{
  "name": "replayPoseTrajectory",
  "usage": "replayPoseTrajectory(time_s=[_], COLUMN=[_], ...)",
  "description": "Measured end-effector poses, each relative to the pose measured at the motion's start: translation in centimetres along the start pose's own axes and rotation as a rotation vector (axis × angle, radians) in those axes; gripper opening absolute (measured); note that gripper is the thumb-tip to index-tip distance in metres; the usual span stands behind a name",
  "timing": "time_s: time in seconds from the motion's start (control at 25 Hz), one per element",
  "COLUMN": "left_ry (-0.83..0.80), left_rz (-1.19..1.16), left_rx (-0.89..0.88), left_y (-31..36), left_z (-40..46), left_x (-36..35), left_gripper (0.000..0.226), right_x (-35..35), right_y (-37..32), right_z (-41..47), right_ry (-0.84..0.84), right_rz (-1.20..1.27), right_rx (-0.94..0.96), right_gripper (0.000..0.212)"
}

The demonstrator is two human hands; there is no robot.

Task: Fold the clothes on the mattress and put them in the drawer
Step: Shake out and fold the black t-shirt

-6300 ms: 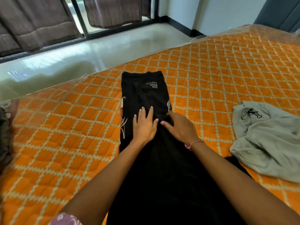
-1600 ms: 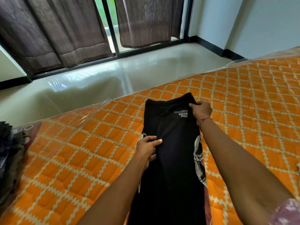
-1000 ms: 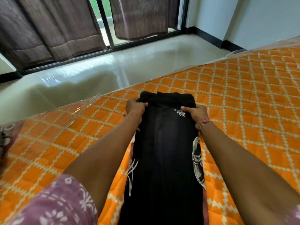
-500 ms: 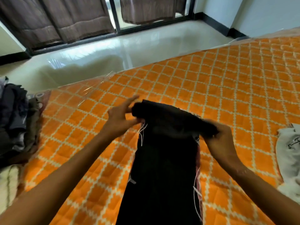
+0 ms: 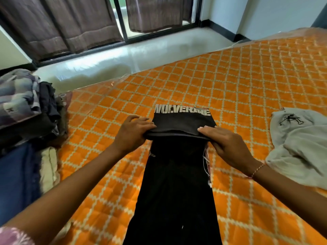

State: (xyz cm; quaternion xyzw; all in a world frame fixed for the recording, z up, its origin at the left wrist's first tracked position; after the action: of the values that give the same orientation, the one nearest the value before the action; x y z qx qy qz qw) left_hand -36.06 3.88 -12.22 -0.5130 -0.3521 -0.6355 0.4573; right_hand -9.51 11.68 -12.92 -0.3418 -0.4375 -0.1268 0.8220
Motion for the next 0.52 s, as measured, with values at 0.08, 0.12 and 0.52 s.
replayPoseTrajectory(time_s=[0.08,0.12,0.52], left_ry=[-0.084,-0.221,-0.484], left_rz=[0.105,0.116,-0.184], left_rx=[-0.075,-0.091,0.071], left_y=[1.5,2.4,8.7], left_z=[-2.2,-2.9,-8.9], left_x=[0.4,0.0,-4.7], left_gripper=[0.032,0.037,0.096], right_x=[-0.5,-1.2,-5.3], right_y=[-1.1,-1.3,-3.7], right_z=[-2.4,-3.4,-7.6], right_ry=[-0.173,-0.358,-0.694], right_rz=[-0.11,-0.167,-0.348], right_rx=[0.033,0.021,-0.202], right_gripper=[0.04,0.044,0.089])
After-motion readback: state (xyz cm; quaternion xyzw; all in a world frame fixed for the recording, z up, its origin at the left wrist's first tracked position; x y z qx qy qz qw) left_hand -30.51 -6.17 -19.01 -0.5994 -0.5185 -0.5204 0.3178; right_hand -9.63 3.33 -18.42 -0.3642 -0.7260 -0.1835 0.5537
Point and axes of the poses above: each hand's wrist, its own z-axis towards the middle knuckle, its own x-axis out of the back of the hand, y = z × x, the point moved 4 cm from there along z, towards the middle knuckle, and after that the axes turned 9 degrees about -x, right-handed, at the moved point
